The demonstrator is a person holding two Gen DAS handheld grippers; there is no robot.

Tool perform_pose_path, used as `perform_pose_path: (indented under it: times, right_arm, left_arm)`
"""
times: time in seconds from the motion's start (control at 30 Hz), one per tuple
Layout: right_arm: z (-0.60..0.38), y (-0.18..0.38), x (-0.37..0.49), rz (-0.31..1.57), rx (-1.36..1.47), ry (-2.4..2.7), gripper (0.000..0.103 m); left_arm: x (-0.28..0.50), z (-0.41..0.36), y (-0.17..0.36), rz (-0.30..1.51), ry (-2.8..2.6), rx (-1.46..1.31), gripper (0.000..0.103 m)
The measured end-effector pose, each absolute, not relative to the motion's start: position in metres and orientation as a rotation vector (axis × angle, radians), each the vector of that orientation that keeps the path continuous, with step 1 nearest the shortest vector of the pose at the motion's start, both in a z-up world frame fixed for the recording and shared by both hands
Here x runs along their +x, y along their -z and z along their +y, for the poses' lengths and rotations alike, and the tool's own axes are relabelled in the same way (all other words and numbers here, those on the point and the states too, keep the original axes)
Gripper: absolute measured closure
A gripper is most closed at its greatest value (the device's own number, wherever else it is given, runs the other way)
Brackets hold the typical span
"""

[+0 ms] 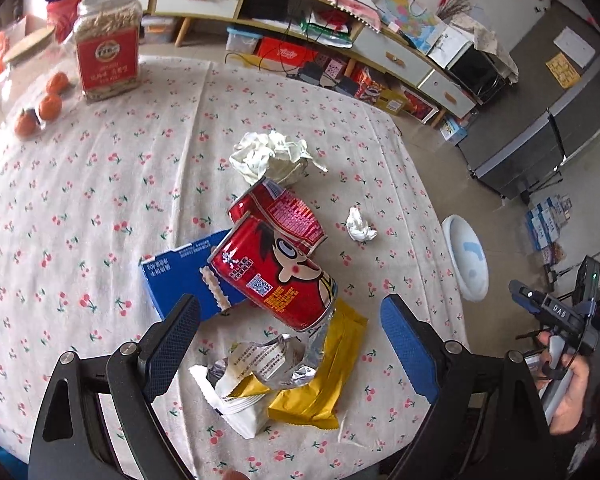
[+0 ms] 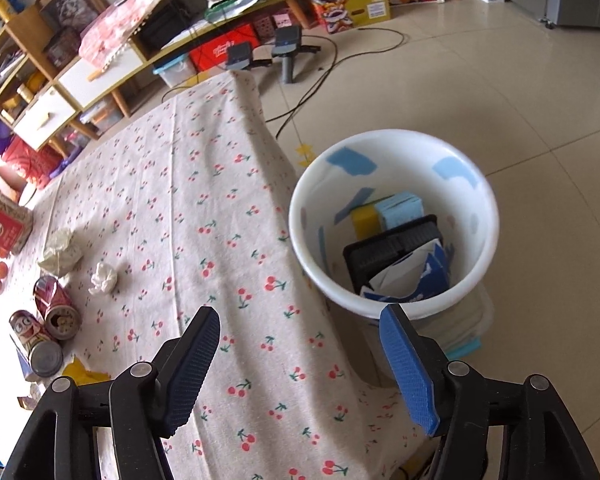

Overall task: Collect trash
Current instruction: 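Grasp the red cartoon can with the left tool while the right tool grasps the crushed red can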

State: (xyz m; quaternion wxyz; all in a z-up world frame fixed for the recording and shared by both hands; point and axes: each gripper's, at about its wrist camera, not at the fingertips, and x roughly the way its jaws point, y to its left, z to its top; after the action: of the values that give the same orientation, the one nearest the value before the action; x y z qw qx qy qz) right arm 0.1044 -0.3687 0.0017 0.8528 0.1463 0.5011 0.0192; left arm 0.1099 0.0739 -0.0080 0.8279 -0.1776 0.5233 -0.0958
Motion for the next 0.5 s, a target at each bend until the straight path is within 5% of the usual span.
perform_pose_path:
  times: [0.5]
  right_arm:
    - [-0.334,0.006,0.115,1.082,0.262,-0.074,0.032]
  left_arm:
    - [0.154,0.058,0.054,1.209,0.074,-0.445,0.029]
